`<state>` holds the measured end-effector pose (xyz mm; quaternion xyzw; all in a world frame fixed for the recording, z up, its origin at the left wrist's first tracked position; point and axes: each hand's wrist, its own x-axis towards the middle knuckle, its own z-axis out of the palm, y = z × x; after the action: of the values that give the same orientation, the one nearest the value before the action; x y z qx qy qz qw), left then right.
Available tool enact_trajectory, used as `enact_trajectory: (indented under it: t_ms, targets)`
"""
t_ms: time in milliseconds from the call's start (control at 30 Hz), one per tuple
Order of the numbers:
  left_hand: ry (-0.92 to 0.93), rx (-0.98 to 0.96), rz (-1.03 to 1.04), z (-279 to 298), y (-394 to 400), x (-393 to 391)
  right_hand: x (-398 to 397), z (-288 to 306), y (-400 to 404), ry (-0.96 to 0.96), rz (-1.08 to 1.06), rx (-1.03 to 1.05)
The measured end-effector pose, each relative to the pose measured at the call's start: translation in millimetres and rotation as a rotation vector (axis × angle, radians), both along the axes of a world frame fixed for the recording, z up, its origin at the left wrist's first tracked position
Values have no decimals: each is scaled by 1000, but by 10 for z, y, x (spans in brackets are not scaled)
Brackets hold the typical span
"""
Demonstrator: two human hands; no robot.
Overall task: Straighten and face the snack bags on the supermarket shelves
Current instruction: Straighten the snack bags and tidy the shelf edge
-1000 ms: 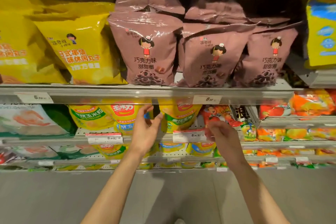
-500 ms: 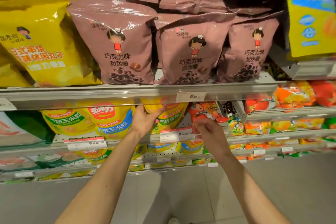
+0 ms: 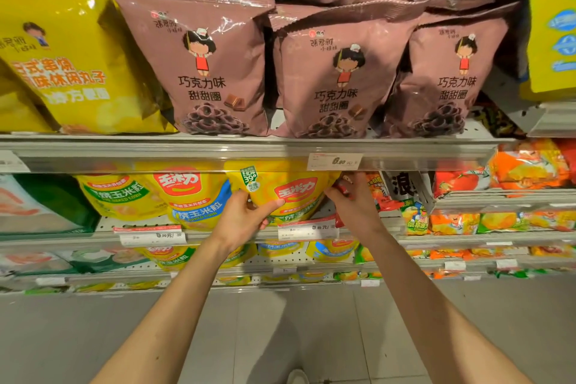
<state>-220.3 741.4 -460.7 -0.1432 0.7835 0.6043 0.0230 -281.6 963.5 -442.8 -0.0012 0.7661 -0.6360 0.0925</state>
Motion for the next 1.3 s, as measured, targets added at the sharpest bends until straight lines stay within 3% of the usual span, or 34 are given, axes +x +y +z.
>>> enact_trajectory:
  t_ms: [267,767,967,1300]
  targets:
    - [-35,-68,25,17,6,116,17,-90,-44,-22,25,41]
    - [32,5,-18,115,9,458,364,-86,12,4,9,77]
    - [32,-24,89,204,-90,592,524,7,64,45,102,32]
    - [-46,5,41,129,-538,972,902,-55,-277,-35,175,54]
